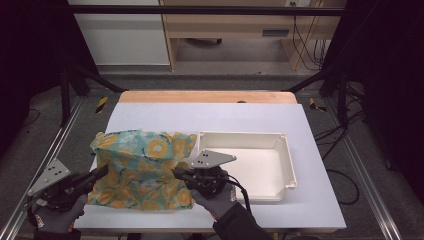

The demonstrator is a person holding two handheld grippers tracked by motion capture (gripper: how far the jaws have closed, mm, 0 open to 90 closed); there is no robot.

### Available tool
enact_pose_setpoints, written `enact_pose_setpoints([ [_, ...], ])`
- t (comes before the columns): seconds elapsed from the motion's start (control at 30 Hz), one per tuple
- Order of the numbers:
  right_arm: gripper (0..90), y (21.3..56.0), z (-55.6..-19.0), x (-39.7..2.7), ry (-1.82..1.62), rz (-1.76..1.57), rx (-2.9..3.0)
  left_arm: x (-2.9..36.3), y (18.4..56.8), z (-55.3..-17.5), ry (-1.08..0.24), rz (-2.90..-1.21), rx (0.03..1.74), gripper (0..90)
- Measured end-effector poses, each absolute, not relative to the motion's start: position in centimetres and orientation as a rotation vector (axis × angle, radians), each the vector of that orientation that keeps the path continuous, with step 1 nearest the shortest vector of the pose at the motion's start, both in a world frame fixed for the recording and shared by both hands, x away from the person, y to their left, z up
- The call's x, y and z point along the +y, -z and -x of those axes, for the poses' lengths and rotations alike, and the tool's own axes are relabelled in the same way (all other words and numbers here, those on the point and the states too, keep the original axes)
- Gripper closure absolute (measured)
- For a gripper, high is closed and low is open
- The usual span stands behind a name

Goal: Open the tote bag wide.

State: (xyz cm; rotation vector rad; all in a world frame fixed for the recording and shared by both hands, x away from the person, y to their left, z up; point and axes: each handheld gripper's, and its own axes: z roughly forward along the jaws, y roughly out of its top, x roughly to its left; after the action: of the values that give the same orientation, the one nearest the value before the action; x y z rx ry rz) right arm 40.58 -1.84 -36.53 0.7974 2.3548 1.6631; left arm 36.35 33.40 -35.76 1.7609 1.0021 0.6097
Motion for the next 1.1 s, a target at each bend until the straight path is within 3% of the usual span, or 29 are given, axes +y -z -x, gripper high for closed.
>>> enact_pose_setpoints([
  [0.17,89.6,36.6,-40.6,-1.8,-1.655,-0.798,2.355,33.4,36.0,-36.5,-0.601,-1.776,1.004,90.0],
  [0.4,65.0,34.9,-40.9,-2.6,-1.729,-0.806,2.265,33.2,36.5,-36.8,-0.579,-1.802,1.010,90.0],
  [0.57,52.8,33.8,-41.1,-2.3,-1.778,-0.809,2.224,33.3,36.8,-36.9,-0.571,-1.808,1.017,90.0],
  [0.7,49.0,33.4,-41.2,-1.4,-1.747,-0.820,2.207,33.3,37.0,-37.1,-0.562,-1.818,1.023,90.0],
  [0.83,52.3,33.5,-41.4,-1.0,-1.706,-0.825,2.195,33.2,37.2,-37.2,-0.559,-1.826,1.024,90.0],
  [0.93,75.6,33.7,-41.6,-1.0,-1.698,-0.839,2.177,33.2,37.2,-37.2,-0.556,-1.823,1.027,89.9],
  [0.97,75.6,33.7,-41.6,-1.0,-1.698,-0.839,2.177,33.2,37.2,-37.2,-0.556,-1.823,1.027,89.8],
  [1.0,86.4,33.8,-41.5,-1.2,-1.708,-0.830,2.186,33.3,37.1,-37.2,-0.557,-1.814,1.028,89.0],
  [1.1,90.0,33.9,-41.4,-1.3,-1.714,-0.820,2.200,33.5,36.7,-37.0,-0.562,-1.792,1.028,83.3],
])
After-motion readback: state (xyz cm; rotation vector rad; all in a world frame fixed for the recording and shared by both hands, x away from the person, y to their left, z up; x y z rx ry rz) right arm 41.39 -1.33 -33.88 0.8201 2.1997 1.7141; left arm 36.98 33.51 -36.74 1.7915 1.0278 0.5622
